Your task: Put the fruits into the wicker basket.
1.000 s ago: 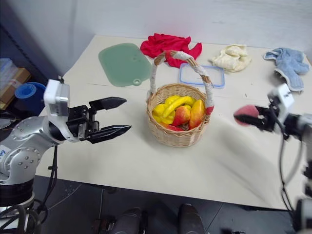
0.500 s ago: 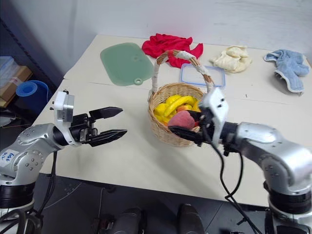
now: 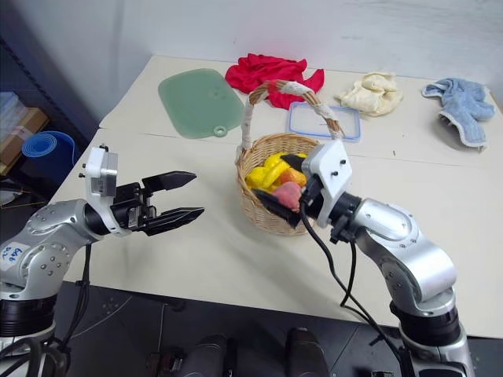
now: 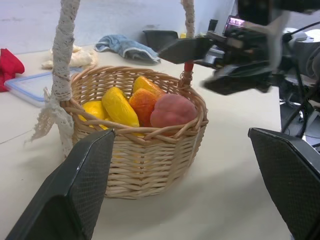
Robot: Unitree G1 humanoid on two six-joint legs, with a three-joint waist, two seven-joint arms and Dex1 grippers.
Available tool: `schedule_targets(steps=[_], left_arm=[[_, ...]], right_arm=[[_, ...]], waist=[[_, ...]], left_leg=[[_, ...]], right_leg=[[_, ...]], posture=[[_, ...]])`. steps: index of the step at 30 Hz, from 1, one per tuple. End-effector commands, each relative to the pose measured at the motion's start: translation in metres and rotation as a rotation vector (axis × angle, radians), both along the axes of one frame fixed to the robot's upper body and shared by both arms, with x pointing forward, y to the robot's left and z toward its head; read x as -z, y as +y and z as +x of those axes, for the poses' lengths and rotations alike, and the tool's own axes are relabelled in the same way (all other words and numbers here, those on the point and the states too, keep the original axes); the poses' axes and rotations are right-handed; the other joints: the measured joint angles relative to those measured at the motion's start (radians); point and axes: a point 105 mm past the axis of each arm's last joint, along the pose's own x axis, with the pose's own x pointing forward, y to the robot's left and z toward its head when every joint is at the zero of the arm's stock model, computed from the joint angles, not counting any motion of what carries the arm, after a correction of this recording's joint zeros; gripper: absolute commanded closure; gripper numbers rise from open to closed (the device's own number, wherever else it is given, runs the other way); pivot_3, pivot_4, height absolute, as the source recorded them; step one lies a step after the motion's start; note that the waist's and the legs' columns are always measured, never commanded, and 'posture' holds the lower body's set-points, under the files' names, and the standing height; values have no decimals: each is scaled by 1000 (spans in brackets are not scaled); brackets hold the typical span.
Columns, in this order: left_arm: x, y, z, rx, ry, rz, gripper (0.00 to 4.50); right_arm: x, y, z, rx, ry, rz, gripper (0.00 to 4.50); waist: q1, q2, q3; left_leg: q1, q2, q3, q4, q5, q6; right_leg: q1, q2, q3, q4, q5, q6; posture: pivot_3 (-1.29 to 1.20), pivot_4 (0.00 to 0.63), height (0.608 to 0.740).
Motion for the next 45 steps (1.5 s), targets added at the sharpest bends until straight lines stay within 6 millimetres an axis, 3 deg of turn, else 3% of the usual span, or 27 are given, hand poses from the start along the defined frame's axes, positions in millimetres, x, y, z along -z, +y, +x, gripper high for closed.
schedule_targets(steps=[1,3,4,5,7,10,15,19,23,29,33,37,39,42,45], left_arm=[[-9,1,-2,-2,-51,-3,0],[-10,0,-1,1,-53,-5,0],[-10,1,-1,-1,-52,-7,0],[-11,1,0,-3,-51,-9,0],[-11,2,0,-1,-49,-8,0],[-10,2,1,12,-47,6,0],[-12,-2,2,31,-51,4,0],[-13,-4,1,42,-53,4,0],[-14,-5,2,40,-58,2,0],[-12,-8,2,45,-57,-8,0],[-10,-10,3,54,-53,-19,0],[-9,-12,7,72,-48,-25,0],[-9,-14,10,83,-46,-31,0],[-9,-17,14,105,-44,-35,0],[-9,-20,17,125,-48,-33,0]], right_arm=[[-7,-28,-30,-96,23,20,34],[7,-55,-31,-45,85,-70,34],[9,-83,-21,49,88,-115,34],[6,-105,-13,120,74,-131,34],[0,-129,-3,190,36,-147,34],[-7,-128,8,163,-8,-139,34],[-7,-98,24,42,-11,-97,34],[-10,-79,38,-4,-18,-62,933],[-11,-79,55,84,-77,-86,2301],[-9,-89,44,104,-84,-66,4271],[-24,-113,27,184,-103,-15,4277],[-50,-162,1,376,-113,59,4277],[-59,-199,-12,531,-146,81,4277],[-49,-241,-26,696,-128,24,4277],[-36,-285,-27,850,-138,16,4277]], waist=[[3,0,0],[6,0,0],[6,0,0],[6,0,0],[0,-1,0],[-10,-1,0],[-16,-1,0],[-8,-1,0],[-1,-1,0],[0,-1,0],[7,-1,0],[17,0,0],[24,0,0],[25,0,0],[23,-1,0]], left_leg=[[0,0,0,0,-1,1],[0,-1,0,1,-2,4],[1,-1,1,1,-3,5],[1,-2,2,2,-3,6],[2,-4,7,3,-3,8],[5,-2,13,2,-2,8],[5,0,12,2,-1,6],[3,0,11,2,-2,5],[2,-1,11,2,-2,5],[1,-1,12,2,-2,5],[1,-1,12,3,-2,5],[1,-2,12,3,-2,5],[1,-2,14,3,-2,5],[1,-2,15,3,-2,5],[3,-3,16,3,-2,5]], right_leg=[[1,-1,0,0,0,0],[2,-2,0,-2,1,2],[3,-3,0,-2,1,3],[4,-3,0,-4,2,3],[6,-3,2,-9,2,3],[4,-2,6,-7,2,2],[1,0,7,-1,2,2],[0,-2,6,-2,2,3],[0,-2,5,-2,2,3],[1,-3,0,-2,3,5],[2,-3,-1,-2,3,5],[2,-3,0,-3,3,5],[2,-3,-1,-3,3,5],[2,-2,0,-3,3,5],[4,-2,1,-5,3,5]], posture=[[0,150,740],[0,150,740],[0,150,740],[0,150,740],[0,150,740],[0,150,740],[0,150,740],[0,150,740],[0,150,740],[0,150,740],[0,150,740],[0,150,740],[0,150,740],[0,150,740],[0,150,740]])
